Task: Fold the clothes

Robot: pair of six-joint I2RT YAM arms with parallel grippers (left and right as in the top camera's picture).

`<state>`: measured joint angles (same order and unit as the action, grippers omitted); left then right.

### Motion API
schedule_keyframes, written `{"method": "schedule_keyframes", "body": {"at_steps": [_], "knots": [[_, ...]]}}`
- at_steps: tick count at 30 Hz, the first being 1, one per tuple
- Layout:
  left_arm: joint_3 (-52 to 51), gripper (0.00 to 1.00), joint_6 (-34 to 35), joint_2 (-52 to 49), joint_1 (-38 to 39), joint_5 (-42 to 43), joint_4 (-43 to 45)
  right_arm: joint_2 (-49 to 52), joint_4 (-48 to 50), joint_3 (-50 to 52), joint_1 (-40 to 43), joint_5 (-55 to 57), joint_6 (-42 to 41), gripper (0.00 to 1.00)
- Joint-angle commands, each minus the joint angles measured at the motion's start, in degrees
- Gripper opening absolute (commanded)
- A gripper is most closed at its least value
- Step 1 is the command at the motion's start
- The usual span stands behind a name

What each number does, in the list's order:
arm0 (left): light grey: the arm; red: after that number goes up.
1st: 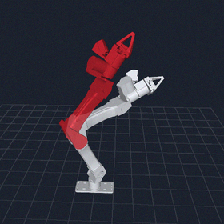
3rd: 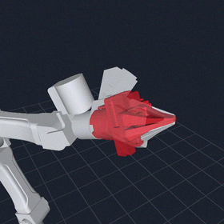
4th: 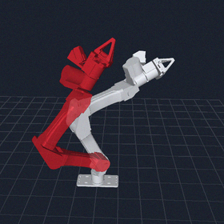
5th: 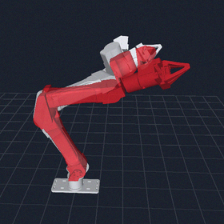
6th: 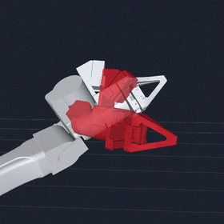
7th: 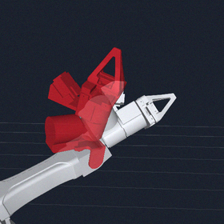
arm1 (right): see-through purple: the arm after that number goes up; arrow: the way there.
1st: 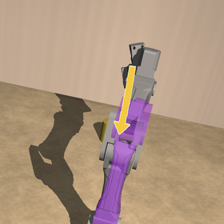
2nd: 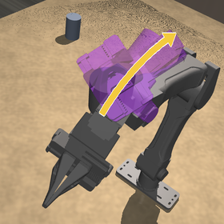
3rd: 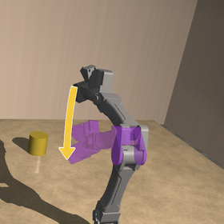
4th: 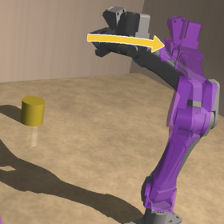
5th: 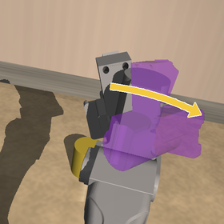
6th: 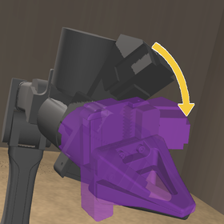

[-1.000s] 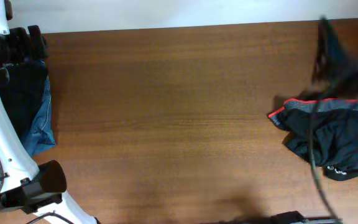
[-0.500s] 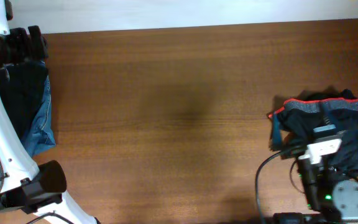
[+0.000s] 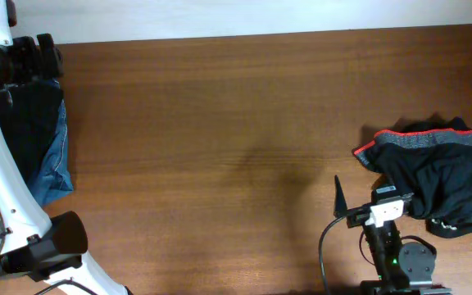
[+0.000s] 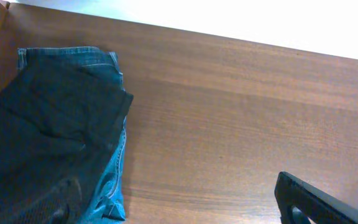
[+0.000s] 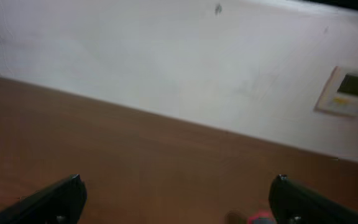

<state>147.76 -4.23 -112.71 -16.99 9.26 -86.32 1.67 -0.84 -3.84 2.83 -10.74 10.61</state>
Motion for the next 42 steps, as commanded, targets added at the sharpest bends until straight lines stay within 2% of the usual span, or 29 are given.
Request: {"method": "schedule_keyframes", "body": {"at_steps": [1, 6, 34, 37, 42], "knots": [[0.7, 0.99, 0.1, 0.9, 0.0, 0.6, 0.1, -0.7, -0.9, 0.8, 0.3, 1.7, 0.1, 0.99], [0.7, 0.99, 0.1, 0.9, 0.0, 0.4, 0.1, -1.5, -2.3, 3.5, 0.2, 0.9, 0.1, 0.99], [0.7, 0.99, 0.1, 0.9, 0.0, 0.4, 0.1, -1.5, -2.6, 3.5, 0.2, 1.0, 0.1, 0.99], [0.5, 0.99, 0.2, 0.5, 0.1, 2.8, -1.4, -1.5, -2.6, 3.5, 0.2, 1.0, 0.1, 0.99], [-2.1, 0.99, 0.1, 3.1, 1.9, 7.5, 6.6, -1.5, -2.6, 3.5, 0.2, 1.0, 0.1, 0.99]]}}
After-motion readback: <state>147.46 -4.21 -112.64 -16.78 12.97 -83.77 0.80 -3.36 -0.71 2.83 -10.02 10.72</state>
